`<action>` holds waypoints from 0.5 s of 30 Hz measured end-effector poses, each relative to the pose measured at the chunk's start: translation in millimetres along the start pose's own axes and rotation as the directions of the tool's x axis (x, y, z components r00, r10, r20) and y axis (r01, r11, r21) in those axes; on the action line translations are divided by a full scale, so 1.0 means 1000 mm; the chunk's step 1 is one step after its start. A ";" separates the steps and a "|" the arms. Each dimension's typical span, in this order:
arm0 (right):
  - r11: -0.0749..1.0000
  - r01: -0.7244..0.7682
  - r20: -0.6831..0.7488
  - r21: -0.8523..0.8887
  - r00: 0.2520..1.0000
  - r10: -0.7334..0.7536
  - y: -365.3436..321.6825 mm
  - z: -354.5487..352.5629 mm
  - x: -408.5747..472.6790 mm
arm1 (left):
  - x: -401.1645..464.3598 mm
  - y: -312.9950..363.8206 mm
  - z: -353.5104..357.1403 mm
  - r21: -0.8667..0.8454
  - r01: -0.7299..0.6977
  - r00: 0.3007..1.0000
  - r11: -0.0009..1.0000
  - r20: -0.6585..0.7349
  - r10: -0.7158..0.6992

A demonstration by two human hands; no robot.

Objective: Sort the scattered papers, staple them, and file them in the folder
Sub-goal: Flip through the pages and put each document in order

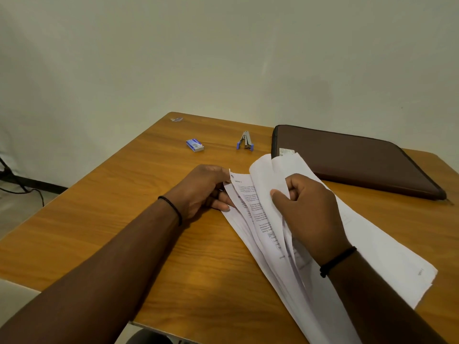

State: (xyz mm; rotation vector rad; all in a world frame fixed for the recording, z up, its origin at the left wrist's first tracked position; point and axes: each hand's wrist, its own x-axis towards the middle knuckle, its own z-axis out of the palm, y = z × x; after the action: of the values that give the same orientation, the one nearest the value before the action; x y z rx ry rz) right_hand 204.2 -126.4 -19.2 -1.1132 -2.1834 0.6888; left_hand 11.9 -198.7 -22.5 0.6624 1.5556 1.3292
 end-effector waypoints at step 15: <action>0.959 0.120 0.002 -0.259 0.992 -0.123 -0.006 0.003 -0.006 | -0.002 -0.001 0.008 0.187 0.027 0.999 0.982 0.027 -0.033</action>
State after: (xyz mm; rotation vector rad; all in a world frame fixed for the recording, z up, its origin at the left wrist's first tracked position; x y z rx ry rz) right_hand 201.9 -135.2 -18.7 -1.0942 -2.3558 0.3478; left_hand 19.6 -197.0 -22.3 0.7681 1.6729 1.1551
